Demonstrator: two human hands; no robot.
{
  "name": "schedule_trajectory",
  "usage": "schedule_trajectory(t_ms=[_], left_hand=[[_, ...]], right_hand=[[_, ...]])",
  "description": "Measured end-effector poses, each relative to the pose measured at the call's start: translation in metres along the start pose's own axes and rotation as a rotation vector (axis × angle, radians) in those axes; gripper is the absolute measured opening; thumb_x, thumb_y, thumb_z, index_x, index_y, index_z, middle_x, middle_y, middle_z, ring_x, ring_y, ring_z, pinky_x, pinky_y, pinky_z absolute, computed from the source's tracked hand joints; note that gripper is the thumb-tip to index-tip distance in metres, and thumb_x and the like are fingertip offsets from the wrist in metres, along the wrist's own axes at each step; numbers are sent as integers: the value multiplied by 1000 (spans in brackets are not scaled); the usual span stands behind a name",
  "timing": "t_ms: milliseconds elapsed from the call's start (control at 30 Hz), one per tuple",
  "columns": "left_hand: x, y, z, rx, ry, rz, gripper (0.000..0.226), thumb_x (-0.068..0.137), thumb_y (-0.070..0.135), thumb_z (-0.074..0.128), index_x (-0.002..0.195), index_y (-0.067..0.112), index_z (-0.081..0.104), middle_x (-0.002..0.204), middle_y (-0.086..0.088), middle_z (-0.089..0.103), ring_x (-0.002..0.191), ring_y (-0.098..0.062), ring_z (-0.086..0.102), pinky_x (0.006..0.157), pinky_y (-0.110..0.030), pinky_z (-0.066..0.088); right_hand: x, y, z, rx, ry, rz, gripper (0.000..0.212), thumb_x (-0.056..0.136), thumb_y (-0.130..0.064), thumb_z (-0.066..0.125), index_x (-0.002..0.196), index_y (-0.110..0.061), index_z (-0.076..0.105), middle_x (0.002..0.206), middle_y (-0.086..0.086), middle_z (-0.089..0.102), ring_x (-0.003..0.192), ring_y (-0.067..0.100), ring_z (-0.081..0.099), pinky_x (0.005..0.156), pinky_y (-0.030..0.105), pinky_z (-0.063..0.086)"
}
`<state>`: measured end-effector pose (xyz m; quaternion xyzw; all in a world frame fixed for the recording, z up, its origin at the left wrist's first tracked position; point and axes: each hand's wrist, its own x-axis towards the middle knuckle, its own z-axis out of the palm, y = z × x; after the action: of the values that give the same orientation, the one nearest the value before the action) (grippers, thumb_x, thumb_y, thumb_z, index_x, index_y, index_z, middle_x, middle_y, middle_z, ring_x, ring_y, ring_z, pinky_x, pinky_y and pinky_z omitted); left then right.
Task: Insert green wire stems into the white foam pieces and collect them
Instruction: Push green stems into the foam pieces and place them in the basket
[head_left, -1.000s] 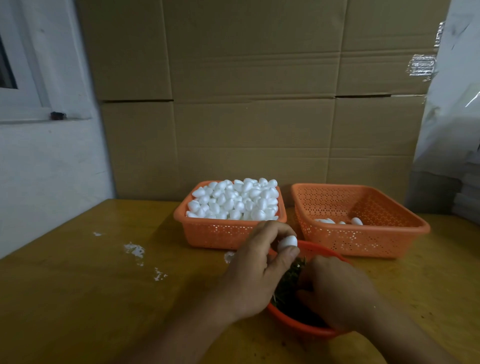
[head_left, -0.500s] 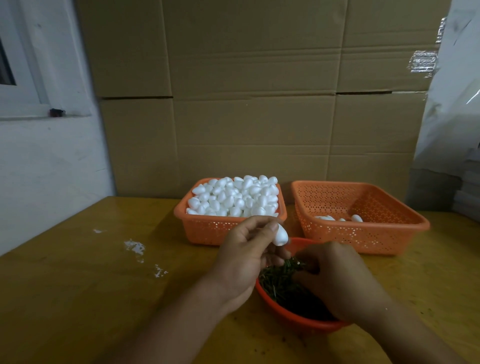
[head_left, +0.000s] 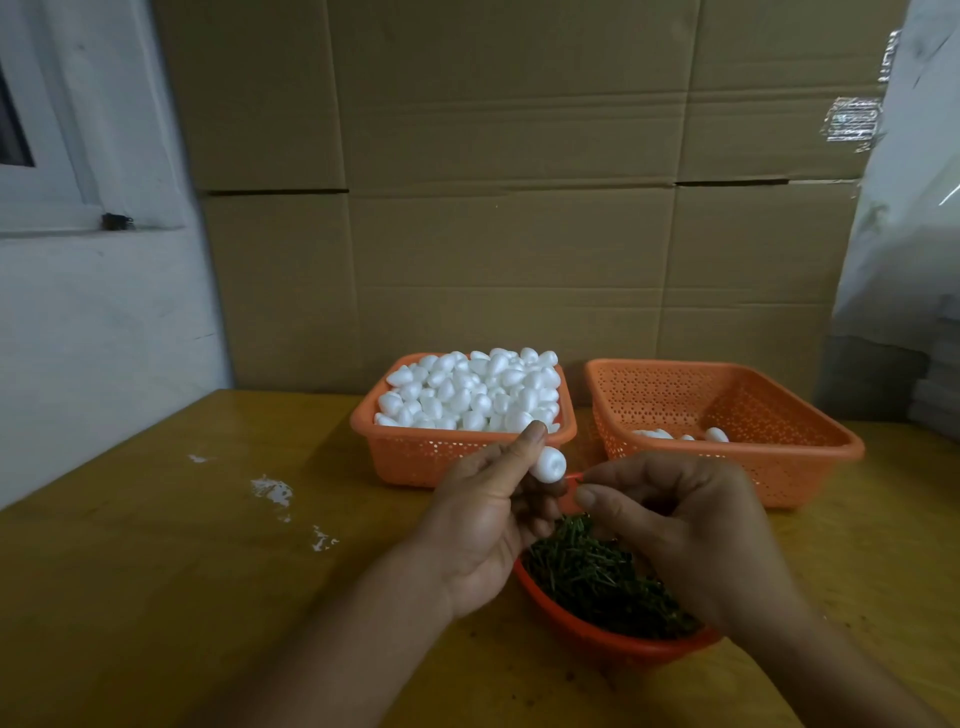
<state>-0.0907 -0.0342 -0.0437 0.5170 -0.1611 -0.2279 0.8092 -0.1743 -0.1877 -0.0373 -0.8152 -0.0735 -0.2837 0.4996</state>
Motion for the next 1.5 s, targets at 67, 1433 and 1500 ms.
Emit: schedule_trajectory(t_ms=[67, 1433, 1500], left_hand=[[-1, 0, 0, 5, 3, -10, 33, 81, 42, 73, 95, 12, 69, 75, -5, 65, 58, -12, 57, 50, -20, 45], [-3, -5, 5, 132, 51, 73, 30, 76, 40, 72, 80, 11, 69, 71, -8, 66, 53, -13, 56, 47, -20, 42], [-3, -5, 6, 131, 54, 87, 30, 75, 40, 73, 80, 10, 69, 71, -7, 66, 53, -13, 55, 47, -20, 42]], right_hand=[[-1, 0, 2, 30, -10, -3, 13, 73, -38, 73, 80, -29, 78, 64, 4, 73, 47, 18, 64, 43, 26, 52], [-6, 8, 10, -255, 108, -210, 11, 83, -20, 77, 89, -29, 77, 75, -25, 72, 65, -1, 69, 56, 18, 53], [-6, 8, 11, -262, 120, -190, 10, 83, -22, 77, 88, -31, 76, 74, -26, 71, 64, -1, 69, 56, 21, 54]])
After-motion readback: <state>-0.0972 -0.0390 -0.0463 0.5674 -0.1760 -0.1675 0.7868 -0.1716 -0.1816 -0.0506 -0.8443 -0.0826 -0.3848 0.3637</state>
